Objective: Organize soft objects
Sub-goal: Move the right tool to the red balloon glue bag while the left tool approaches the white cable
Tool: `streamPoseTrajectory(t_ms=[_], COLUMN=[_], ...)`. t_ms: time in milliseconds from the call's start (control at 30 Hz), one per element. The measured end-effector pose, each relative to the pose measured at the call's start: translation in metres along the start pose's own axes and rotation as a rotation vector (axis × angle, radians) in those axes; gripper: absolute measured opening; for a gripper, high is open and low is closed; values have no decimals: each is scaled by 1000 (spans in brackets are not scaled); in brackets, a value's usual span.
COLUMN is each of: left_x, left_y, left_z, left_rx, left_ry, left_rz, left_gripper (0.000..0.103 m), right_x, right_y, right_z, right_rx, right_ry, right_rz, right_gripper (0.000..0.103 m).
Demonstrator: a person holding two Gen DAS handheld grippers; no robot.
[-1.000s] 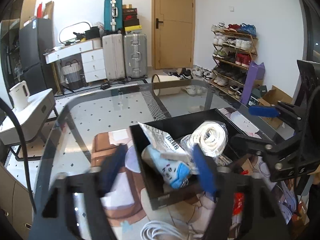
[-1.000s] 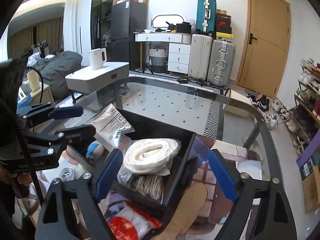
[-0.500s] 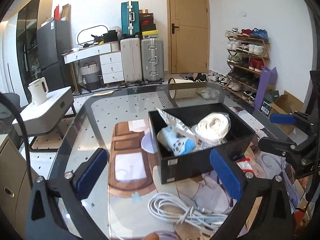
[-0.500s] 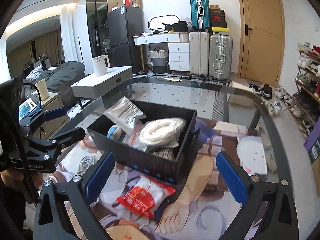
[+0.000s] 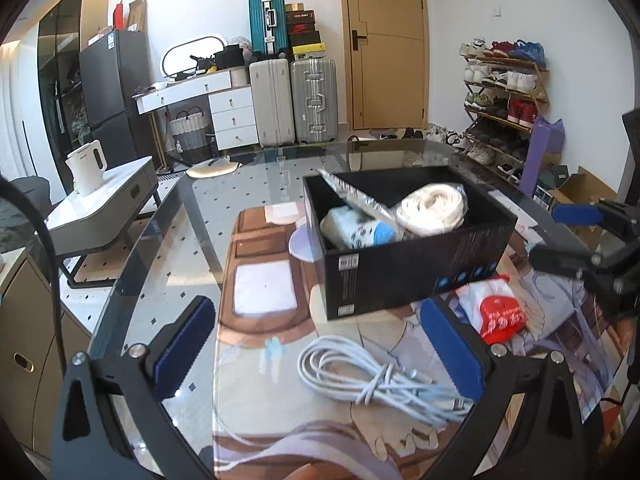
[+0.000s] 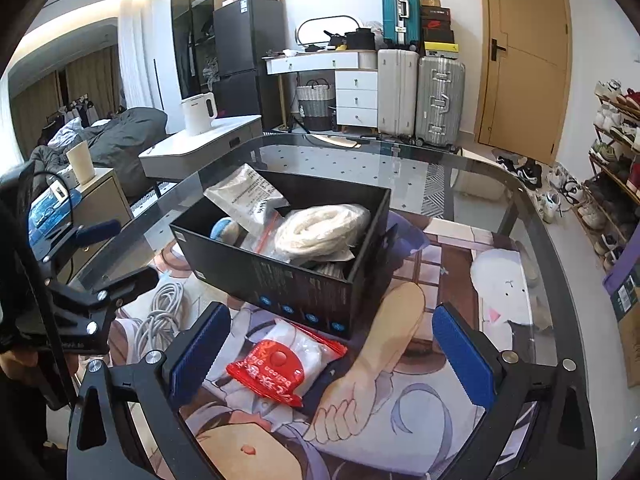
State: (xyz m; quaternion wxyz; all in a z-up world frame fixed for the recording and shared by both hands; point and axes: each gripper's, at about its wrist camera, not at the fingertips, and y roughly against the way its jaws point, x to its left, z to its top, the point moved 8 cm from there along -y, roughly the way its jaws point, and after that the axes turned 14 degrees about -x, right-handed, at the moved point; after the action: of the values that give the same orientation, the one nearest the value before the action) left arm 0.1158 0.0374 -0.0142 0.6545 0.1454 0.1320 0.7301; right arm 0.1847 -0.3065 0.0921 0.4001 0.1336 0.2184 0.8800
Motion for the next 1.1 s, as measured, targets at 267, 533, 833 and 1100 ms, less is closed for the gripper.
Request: streamPoseTrajectory(t_ms=[267, 533, 833, 1100], left_x=[3, -1, -10, -12], left_y=[2, 4, 5, 3], left_z=[-18, -24, -32, -37], left_rx=[40, 69, 112, 130], left_ry=[19, 31, 39, 36], left_rz=[6, -11, -26, -30], left_gripper=[103, 103, 103, 103], right_x=[-4, 3, 13, 18], right_y=[-6, -15, -31, -41], right_z=[-9, -18, -37, -50], right_rx=[35, 74, 145, 193], right_ry=[-36, -35, -19, -37], right_rz=[7, 21, 31, 48], right_gripper=[102, 102, 102, 102])
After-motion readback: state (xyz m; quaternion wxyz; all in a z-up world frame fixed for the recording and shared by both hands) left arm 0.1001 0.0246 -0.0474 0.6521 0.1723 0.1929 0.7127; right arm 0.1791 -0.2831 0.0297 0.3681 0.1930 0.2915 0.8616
